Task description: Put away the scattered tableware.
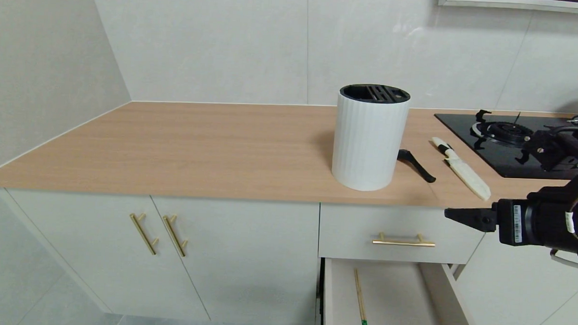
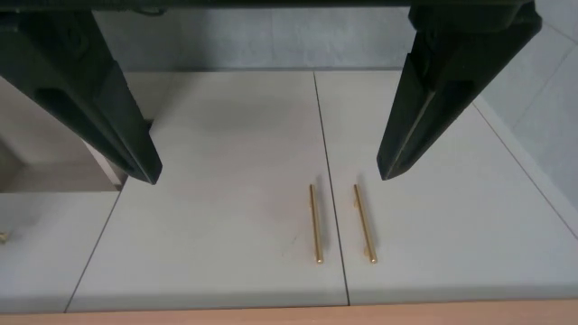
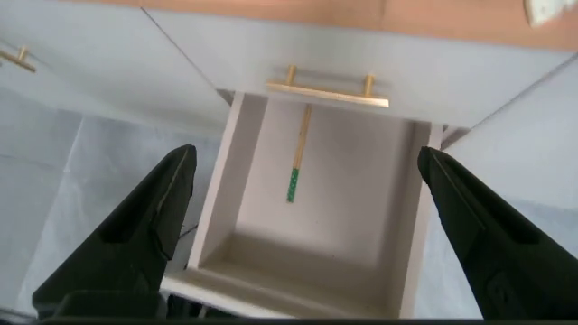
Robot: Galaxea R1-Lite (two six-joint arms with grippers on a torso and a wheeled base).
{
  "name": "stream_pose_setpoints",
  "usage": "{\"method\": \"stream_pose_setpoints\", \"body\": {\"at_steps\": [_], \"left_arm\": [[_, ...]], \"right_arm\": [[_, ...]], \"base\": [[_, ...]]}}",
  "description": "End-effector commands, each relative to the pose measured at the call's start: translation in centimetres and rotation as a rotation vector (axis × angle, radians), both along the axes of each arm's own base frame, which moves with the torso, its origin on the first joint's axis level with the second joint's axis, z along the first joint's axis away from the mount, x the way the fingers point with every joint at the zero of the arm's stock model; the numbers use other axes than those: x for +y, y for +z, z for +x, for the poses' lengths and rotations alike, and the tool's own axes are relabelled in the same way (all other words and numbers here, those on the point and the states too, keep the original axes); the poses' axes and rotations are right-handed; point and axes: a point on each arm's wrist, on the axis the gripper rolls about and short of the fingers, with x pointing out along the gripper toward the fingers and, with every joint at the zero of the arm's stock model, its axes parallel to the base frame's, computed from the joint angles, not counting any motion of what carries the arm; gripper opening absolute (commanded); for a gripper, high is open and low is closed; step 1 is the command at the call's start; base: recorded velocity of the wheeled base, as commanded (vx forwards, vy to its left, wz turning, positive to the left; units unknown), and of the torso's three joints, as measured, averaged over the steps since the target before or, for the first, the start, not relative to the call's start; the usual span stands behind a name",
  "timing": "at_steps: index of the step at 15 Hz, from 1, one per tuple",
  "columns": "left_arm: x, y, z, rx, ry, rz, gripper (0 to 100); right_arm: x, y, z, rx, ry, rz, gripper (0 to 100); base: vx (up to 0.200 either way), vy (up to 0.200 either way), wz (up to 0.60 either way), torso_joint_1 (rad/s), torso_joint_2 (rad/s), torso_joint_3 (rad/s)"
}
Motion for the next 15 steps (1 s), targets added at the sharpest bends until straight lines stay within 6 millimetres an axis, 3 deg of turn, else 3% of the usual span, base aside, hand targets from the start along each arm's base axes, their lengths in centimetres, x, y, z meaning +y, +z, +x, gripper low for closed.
{"method": "stream_pose_setpoints", "body": {"at_steps": [1,7,10,15], "left_arm": [[0.0,0.0,0.0,0.0,0.0,0.0,100],[0.0,0.0,0.0,0.0,0.0,0.0,100],[0.0,0.0,0.0,0.0,0.0,0.0,100],[0.0,0.0,0.0,0.0,0.0,0.0,100]], "right_arm": [[0.0,-0.9,4.0,-0.022,-0.047,0.003,100],[-3.7,-0.6,14.6,-0.104,0.096,-0.083,100],[-3.6,-1.3,16.8,-0.117,0.135,-0.112,100],[-2.6,-4.9,20.0,-0.155,0.159,-0.116,100]], "base": [[0.0,0.0,0.0,0.0,0.0,0.0],[0.0,0.0,0.0,0.0,0.0,0.0],[0.0,0.0,0.0,0.0,0.0,0.0],[0.0,0.0,0.0,0.0,0.0,0.0]]}}
